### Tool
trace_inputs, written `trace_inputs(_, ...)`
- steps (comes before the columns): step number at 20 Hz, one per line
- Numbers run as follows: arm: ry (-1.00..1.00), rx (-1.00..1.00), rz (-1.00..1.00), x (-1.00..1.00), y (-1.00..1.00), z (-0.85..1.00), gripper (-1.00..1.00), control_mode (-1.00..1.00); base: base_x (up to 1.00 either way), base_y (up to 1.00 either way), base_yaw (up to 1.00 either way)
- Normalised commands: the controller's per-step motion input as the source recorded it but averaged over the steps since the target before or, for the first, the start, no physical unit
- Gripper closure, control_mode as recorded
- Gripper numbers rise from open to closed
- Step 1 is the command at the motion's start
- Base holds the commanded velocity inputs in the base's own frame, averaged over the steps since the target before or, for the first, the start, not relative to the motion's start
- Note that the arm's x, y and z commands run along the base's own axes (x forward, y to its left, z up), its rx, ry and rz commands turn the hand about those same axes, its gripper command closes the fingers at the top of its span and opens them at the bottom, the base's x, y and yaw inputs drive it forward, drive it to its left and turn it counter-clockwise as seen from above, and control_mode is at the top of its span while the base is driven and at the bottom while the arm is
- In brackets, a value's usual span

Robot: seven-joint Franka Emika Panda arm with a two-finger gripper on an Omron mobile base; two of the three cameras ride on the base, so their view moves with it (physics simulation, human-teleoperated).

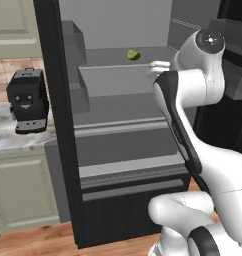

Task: There is a bowl on the dining counter. Grab a lemon wedge from the fridge and place it in the bowl. Then get the liquor bottle and glass cup from the cabinet and place them next to the bowl.

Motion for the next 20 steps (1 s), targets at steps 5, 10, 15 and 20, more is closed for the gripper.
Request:
trace_inputs(5, 0.0, 0.0, 0.0, 0.0, 0.0, 0.0, -1.0, 1.0, 0.68, 0.0, 0.0)
trace_inputs(10, 0.0, 0.0, 0.0, 0.0, 0.0, 0.0, -1.0, 1.0, 0.79, 0.0, 0.0)
trace_inputs(15, 0.0, 0.0, 0.0, 0.0, 0.0, 0.0, -1.0, 1.0, 0.53, -0.03, 0.0)
trace_inputs(20, 0.0, 0.0, 0.0, 0.0, 0.0, 0.0, -1.0, 1.0, 0.32, -0.19, 0.01)
